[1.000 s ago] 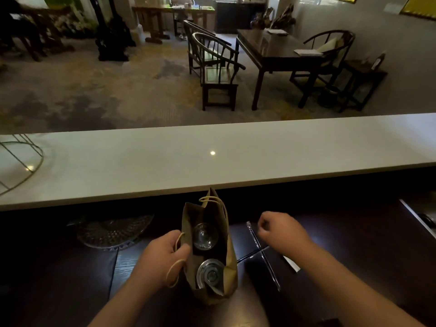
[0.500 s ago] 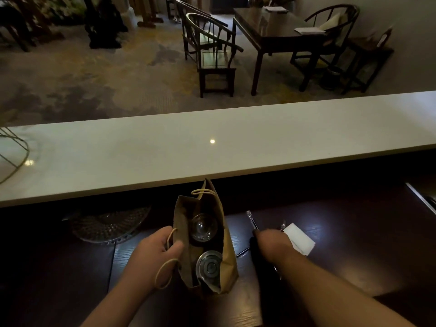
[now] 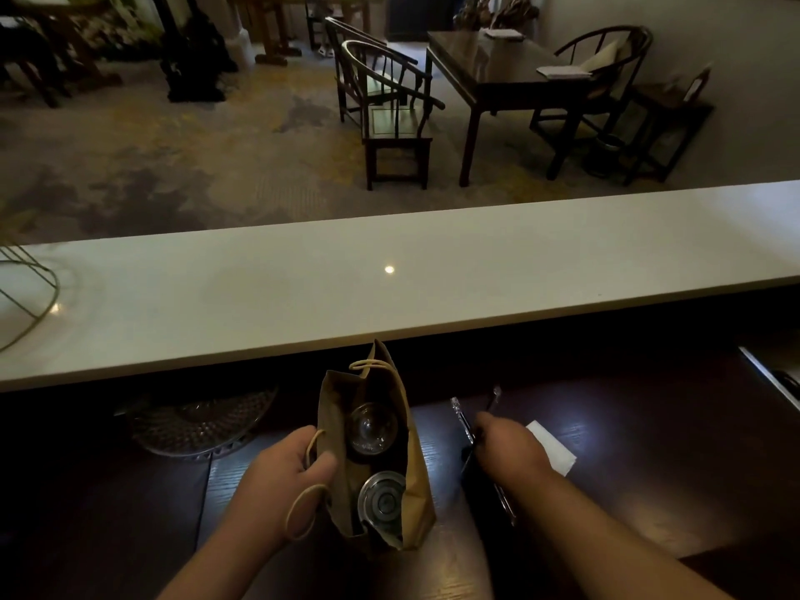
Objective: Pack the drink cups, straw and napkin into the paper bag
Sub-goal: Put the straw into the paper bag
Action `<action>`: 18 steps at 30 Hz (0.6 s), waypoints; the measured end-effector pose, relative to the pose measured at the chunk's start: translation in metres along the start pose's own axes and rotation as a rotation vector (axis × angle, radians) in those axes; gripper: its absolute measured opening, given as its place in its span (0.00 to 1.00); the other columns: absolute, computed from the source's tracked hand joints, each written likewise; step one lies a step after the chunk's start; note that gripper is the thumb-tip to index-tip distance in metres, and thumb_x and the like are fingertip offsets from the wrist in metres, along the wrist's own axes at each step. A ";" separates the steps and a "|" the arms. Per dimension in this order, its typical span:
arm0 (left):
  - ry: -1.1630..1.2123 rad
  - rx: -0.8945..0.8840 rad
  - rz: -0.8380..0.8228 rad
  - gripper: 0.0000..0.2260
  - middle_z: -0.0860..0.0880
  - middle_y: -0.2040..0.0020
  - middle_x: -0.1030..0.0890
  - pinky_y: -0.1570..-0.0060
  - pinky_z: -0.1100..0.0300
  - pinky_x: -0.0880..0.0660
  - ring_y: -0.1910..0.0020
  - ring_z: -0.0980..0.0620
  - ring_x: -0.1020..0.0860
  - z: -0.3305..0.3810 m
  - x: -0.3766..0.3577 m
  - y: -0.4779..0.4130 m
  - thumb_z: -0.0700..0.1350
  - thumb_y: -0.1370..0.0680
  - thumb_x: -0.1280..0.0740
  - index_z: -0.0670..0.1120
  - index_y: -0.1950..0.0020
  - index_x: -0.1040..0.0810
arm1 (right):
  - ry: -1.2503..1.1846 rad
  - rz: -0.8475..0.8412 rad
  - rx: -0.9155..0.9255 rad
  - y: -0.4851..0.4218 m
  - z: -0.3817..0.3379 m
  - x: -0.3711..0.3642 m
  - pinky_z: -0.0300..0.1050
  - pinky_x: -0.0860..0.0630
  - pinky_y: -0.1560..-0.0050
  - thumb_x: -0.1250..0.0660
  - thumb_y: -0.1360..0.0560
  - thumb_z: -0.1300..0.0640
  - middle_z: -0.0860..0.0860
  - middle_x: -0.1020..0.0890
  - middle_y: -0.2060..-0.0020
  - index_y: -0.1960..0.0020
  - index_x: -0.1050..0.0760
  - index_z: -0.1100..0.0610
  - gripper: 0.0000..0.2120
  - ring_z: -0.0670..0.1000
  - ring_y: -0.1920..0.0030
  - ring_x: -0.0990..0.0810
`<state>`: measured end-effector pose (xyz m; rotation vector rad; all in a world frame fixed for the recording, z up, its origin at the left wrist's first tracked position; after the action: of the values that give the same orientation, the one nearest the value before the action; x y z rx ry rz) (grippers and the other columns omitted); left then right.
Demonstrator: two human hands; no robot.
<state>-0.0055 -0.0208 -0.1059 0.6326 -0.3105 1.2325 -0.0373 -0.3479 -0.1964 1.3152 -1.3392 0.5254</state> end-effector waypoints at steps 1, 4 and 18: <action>0.001 0.004 0.002 0.20 0.46 0.64 0.17 0.57 0.36 0.17 0.60 0.40 0.16 0.001 0.000 0.001 0.63 0.31 0.35 0.46 0.58 0.22 | -0.070 0.028 -0.007 0.007 0.002 0.007 0.47 0.21 0.54 0.35 0.29 0.51 0.48 0.15 0.54 0.48 0.25 0.46 0.10 0.53 0.50 0.17; -0.011 -0.015 0.004 0.20 0.48 0.65 0.17 0.58 0.39 0.18 0.62 0.42 0.17 0.007 0.000 0.002 0.64 0.31 0.37 0.48 0.59 0.22 | -0.233 0.143 0.036 0.036 0.000 0.039 0.45 0.20 0.56 0.33 0.28 0.52 0.40 0.16 0.62 0.51 0.22 0.38 0.09 0.41 0.59 0.18; -0.061 -0.014 -0.012 0.18 0.55 0.65 0.17 0.58 0.48 0.20 0.65 0.53 0.19 0.007 0.004 0.006 0.66 0.33 0.39 0.53 0.57 0.22 | -0.672 0.593 0.418 0.151 -0.117 0.184 0.33 0.23 0.60 0.26 0.25 0.63 0.43 0.16 0.60 0.51 0.17 0.44 0.13 0.46 0.60 0.17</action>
<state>-0.0091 -0.0212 -0.0963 0.6596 -0.3653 1.2007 -0.0784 -0.2736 0.0552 1.4890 -2.3051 0.8400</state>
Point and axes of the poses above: each hand's wrist, its own y-axis away from the middle knuckle, its own x-axis out of the back of the hand, z = x × y, the point moved 6 cm from there along -y, towards the middle knuckle
